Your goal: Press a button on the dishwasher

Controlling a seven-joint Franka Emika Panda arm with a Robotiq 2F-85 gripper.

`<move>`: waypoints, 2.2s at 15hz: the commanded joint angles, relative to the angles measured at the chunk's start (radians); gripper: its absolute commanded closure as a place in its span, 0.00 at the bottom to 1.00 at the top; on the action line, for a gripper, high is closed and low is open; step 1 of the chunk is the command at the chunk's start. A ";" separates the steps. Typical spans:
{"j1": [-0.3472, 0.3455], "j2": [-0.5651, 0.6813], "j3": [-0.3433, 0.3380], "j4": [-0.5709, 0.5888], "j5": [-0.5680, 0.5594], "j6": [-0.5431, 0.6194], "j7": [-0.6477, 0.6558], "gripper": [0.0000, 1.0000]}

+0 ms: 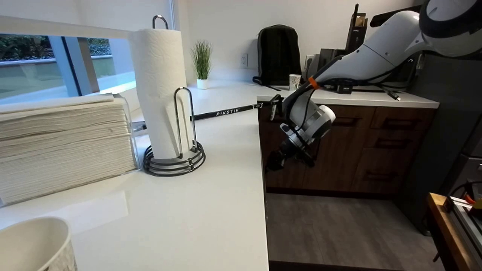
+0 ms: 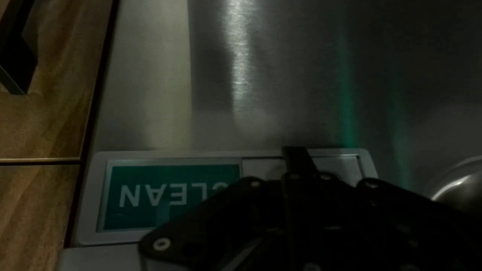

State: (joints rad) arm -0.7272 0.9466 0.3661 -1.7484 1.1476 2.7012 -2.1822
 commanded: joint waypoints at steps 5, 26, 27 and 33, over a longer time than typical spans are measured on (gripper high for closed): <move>0.055 -0.003 -0.111 0.060 0.224 -0.173 -0.166 1.00; 0.292 0.063 -0.474 0.200 0.339 -0.293 0.045 1.00; 0.299 0.056 -0.482 0.190 0.327 -0.304 0.072 1.00; 0.325 0.053 -0.482 0.185 0.302 -0.352 0.131 1.00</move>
State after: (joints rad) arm -0.4245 1.0118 -0.0995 -1.5444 1.4754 2.3876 -2.0939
